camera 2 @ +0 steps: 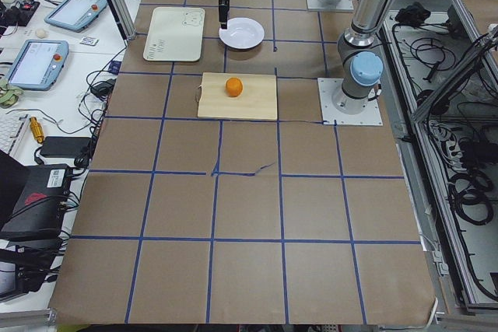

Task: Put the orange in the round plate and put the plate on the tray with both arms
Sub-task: 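Lower the left gripper over the orange on the bamboo board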

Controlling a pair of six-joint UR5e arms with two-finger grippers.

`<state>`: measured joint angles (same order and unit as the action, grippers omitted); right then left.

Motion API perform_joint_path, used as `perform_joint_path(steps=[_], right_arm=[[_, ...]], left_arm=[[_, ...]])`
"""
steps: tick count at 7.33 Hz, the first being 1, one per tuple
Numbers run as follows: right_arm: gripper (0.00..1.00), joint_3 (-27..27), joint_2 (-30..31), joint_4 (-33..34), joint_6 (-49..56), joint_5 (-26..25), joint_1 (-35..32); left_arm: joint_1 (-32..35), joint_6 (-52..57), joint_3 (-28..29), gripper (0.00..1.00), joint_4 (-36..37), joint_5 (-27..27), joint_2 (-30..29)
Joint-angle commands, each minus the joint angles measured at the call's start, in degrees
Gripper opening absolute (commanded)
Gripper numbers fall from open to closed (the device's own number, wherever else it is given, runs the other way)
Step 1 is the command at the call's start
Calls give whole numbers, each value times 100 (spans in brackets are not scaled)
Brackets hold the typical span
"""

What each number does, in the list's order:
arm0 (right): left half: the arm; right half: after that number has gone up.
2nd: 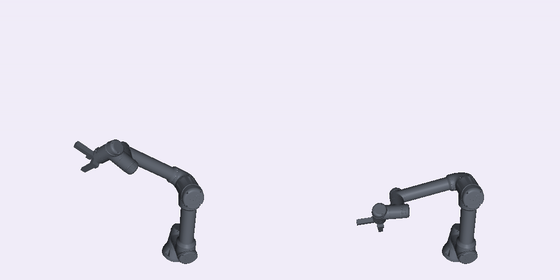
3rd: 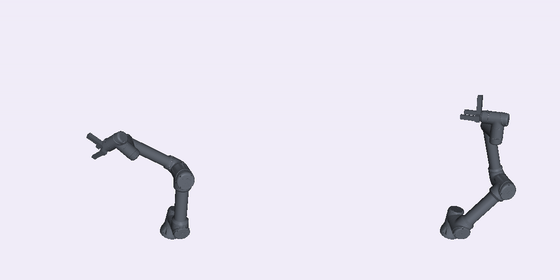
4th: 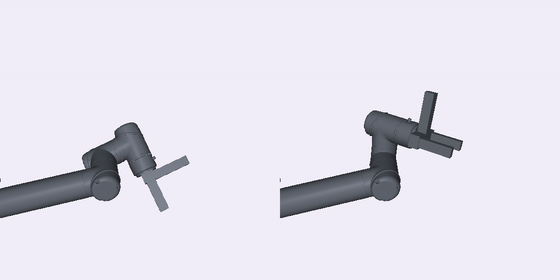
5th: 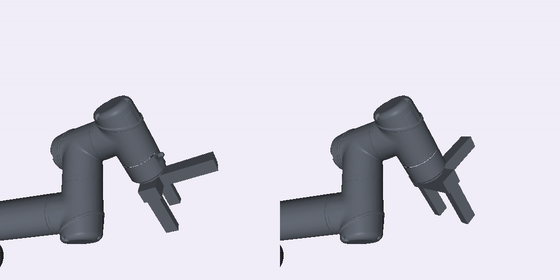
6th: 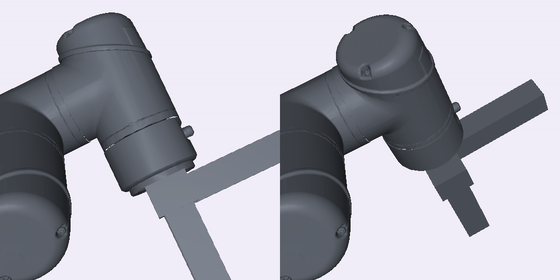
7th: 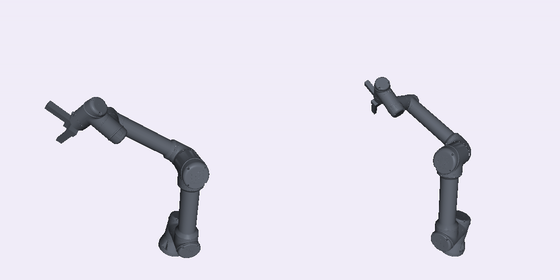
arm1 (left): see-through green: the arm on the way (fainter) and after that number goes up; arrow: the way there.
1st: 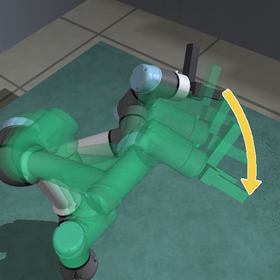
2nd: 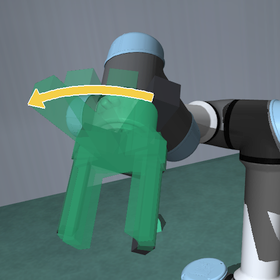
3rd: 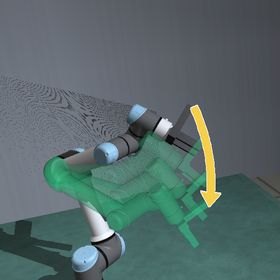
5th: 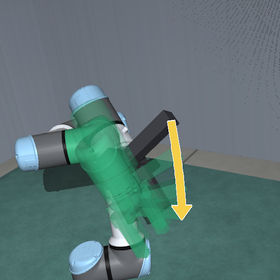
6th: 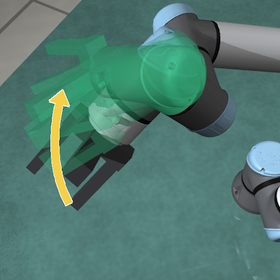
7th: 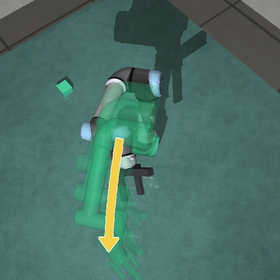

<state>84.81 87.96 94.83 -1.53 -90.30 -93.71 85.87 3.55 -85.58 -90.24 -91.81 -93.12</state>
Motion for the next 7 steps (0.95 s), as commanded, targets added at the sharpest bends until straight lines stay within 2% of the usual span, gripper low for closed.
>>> perform_joint_path(steps=[1, 4, 5, 6, 7], right_arm=[[100, 9, 1, -8, 39, -5, 2], [100, 18, -7, 61, 91, 12, 2], [100, 18, 1, 70, 127, 29, 2], [100, 18, -7, 71, 136, 47, 2], [100, 26, -16, 79, 197, 73, 2]], left_arm=[[9, -56, -142, 100, 50, 57, -75], [-35, 31, -476, 100, 287, -12, -171], [-253, -21, -808, 100, 375, -4, -259], [-516, 31, -1107, 100, 1011, -21, -425], [-745, -12, -1449, 100, 1174, -13, -540]])
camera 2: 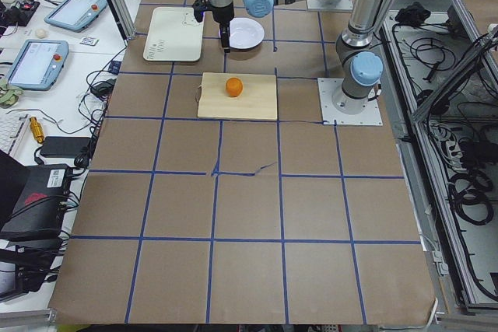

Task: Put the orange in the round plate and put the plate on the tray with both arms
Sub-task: 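Lower the left gripper over the orange on the bamboo board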

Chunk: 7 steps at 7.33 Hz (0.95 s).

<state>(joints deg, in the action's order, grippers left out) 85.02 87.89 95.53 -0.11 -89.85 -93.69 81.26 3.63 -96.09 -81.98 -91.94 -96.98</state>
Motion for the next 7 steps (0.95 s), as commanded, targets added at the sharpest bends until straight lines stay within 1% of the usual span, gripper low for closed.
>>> perform_joint_path(steps=[1, 2, 7], right_arm=[[100, 32, 0, 9, 55, 46, -9], [100, 50, 1, 9, 55, 46, -9], [100, 59, 1, -8, 46, 37, -9]], left_arm=[[-469, -81, -671, 100, 593, 0, -337], [-523, -91, -839, 100, 961, 0, -565], [-489, -442, -849, 100, 1210, 114, -1050]])
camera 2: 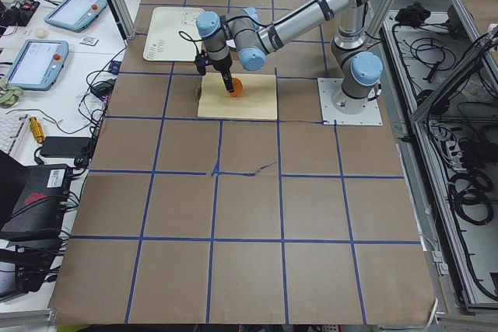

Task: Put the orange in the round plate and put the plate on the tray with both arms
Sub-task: 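Lower the left gripper over the orange on the bamboo board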

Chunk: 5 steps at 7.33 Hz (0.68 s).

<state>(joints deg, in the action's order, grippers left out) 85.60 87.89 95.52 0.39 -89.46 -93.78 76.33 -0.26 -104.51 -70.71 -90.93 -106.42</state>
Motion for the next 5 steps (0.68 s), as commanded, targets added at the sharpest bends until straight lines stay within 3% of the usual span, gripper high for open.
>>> perform_joint_path(steps=[1, 5], right_arm=[[100, 1, 0, -7, -4, 8, 0], [100, 1, 0, -24, -21, 8, -9]], left_arm=[[5, -53, -8, 100, 127, 231, -185], [5, -317, -34, 100, 76, 418, -300]])
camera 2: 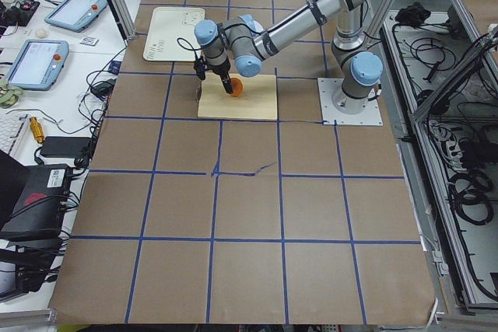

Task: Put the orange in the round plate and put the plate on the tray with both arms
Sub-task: 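Close the left gripper on the orange and lift it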

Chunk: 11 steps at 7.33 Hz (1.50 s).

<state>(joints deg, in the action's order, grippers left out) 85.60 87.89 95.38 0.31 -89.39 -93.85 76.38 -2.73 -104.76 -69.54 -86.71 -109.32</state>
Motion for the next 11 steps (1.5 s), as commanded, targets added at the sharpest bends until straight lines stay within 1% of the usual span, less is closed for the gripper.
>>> perform_joint_path(steps=[1, 2, 3, 4, 5, 6, 7, 8, 9, 10, 11], right_arm=[[100, 9, 0, -54, -13, -9, 7], [100, 18, 0, -55, -39, 0, -2], [100, 70, 0, -72, -127, -9, -11], [100, 79, 0, -72, -119, -26, 15], [100, 79, 0, -72, -119, -17, 7], [100, 79, 0, -64, -119, -17, 16], [100, 79, 0, -63, -119, -17, 7], [100, 79, 0, -63, -110, -9, 7], [100, 79, 0, -37, -110, -9, 7], [100, 79, 0, -72, -110, -17, 16], [100, 88, 0, -72, -119, -17, 7]], left_arm=[[0, -78, -36, 100, -68, -39, -19], [0, -131, -140, 100, -68, -30, -19], [0, -131, -228, 97, -60, -21, -28], [-9, -140, -212, 37, -60, 13, -54], [-9, -244, -203, 0, -42, 23, -97], [-9, -245, -133, 0, -7, 14, -107], [9, -289, 154, 0, -68, -4, -107], [131, -716, 523, 0, -338, 75, -81], [419, -1277, 866, 0, -567, 319, -72], [909, -1987, 1026, 0, -552, 565, -106], [1349, -2699, 1062, 0, -360, 863, -150]])
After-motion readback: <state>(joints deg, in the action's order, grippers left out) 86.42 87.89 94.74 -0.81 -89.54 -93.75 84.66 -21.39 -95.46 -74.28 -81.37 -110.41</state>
